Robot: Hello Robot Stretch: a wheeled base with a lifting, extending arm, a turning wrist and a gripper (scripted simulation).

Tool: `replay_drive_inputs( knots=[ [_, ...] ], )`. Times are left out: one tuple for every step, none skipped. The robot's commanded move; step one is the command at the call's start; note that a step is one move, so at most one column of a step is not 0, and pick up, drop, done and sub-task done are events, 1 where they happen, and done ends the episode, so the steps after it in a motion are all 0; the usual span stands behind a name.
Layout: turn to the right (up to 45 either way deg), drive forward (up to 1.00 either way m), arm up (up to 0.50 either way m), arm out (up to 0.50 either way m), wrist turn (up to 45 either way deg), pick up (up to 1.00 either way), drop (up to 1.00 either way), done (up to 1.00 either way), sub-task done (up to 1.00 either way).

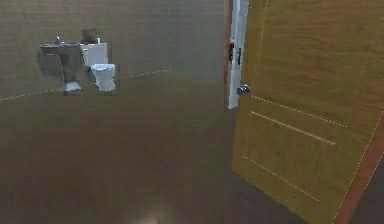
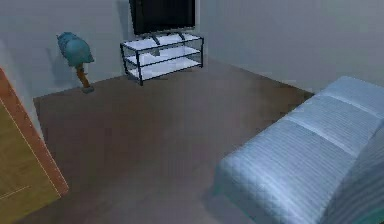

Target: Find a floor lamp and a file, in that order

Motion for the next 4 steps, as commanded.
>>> replay_drive_inputs(
  knots=[
    [-39.0,0.00,0.00,0.00,0.0,0.00,0.00,0.00,0.00],
    [0.0,1.00,0.00,0.00,0.0,0.00,0.00,0.00,0.00],
    [-6.0,0.00,0.00,0.00,0.0,0.00,0.00,0.00,0.00],
    [0.0,0.10,0.00,0.00,0.0,0.00,0.00,0.00,0.00]
  ],
)
